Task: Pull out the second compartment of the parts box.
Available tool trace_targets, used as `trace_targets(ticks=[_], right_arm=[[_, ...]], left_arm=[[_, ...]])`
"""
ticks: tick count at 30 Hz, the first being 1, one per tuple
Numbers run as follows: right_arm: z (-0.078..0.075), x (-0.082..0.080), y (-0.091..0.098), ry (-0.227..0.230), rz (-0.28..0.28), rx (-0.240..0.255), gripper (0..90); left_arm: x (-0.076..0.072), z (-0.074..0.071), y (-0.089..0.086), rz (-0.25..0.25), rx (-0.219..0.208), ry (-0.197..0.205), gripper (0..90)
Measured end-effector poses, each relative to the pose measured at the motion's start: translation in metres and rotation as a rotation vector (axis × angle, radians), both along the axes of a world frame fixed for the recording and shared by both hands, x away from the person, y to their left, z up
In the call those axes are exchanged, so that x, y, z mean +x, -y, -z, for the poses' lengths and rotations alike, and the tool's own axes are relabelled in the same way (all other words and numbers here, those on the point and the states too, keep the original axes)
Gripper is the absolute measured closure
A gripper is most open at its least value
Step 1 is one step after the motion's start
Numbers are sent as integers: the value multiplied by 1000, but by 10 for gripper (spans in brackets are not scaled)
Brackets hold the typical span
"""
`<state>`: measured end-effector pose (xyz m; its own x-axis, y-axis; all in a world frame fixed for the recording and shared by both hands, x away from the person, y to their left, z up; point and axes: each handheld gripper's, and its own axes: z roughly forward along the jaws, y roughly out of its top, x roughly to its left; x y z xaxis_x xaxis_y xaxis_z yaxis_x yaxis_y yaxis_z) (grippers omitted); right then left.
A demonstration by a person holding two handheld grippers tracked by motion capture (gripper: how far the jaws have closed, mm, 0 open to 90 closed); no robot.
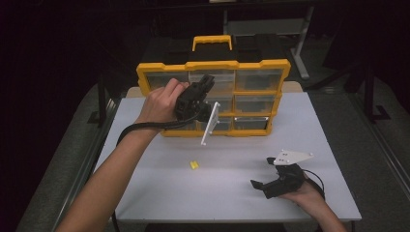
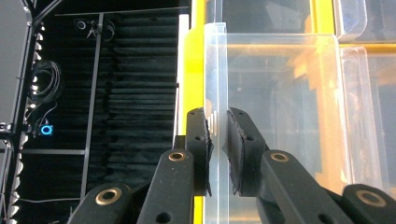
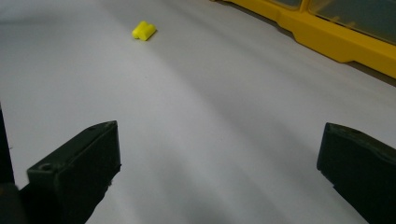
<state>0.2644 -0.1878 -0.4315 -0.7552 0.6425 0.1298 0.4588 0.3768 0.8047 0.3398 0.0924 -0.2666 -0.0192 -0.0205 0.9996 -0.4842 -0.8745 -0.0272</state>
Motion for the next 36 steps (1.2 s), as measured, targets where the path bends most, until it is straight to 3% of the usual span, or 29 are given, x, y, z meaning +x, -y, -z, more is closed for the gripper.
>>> trace_targets(ticks=[36], right_arm=[[0,0,-1,-1,-1,-2,0]], left_arm=[[-35,2,-6,48,7,33,800]])
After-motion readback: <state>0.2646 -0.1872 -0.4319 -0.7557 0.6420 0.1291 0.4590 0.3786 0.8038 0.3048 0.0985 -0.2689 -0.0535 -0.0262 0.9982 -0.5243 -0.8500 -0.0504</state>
